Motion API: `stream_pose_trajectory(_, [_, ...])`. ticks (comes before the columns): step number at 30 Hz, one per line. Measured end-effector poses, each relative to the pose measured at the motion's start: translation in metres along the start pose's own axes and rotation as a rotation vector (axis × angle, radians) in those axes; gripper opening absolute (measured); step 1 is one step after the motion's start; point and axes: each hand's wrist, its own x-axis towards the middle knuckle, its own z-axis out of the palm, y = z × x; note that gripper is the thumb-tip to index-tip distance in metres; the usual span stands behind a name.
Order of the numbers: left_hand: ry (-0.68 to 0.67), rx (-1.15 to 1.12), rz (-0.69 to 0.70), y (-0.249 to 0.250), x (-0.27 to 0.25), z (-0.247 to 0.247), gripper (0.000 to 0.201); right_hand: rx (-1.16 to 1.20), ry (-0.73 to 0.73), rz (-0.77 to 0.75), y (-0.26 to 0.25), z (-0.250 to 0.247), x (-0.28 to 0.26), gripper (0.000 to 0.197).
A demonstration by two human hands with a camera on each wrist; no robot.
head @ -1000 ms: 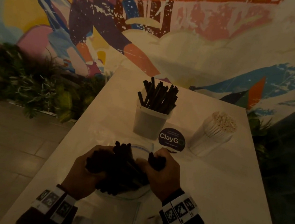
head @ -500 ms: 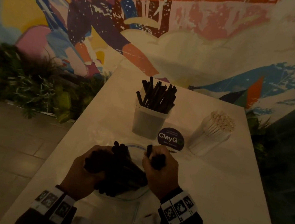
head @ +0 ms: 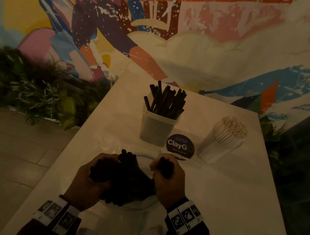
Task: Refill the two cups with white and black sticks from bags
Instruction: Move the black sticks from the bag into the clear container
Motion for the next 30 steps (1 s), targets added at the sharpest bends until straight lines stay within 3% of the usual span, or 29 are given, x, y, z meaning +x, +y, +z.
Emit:
stream_pose_trajectory(9, [0.004, -0.008, 0.029, 0.002, 0.000, 0.001, 0.038, 0.181, -0.003, -0.040, -0.023, -0.003, 0.009, 0.044])
stream_pose_trajectory(19, [0.006, 0.042, 0.062, -0.006, 0.002, 0.001, 0.035, 0.328, -0.216, -0.222, -0.106, -0.031, 0.038, 0.010])
stream_pose_trajectory(22, [0.014, 0.045, 0.053, -0.004, 0.002, 0.003, 0.035, 0.349, -0.100, -0.329, -0.132, -0.041, 0.061, 0.009])
stream_pose_trajectory(26, [0.010, 0.038, 0.055, -0.003, 0.001, 0.001, 0.034, 0.423, 0.140, -0.506, -0.149, -0.047, 0.106, 0.024])
stream_pose_trajectory(30, [-0.002, 0.003, 0.039, -0.007, -0.002, -0.003, 0.038, 0.462, 0.254, -0.544, -0.154, -0.043, 0.143, 0.026])
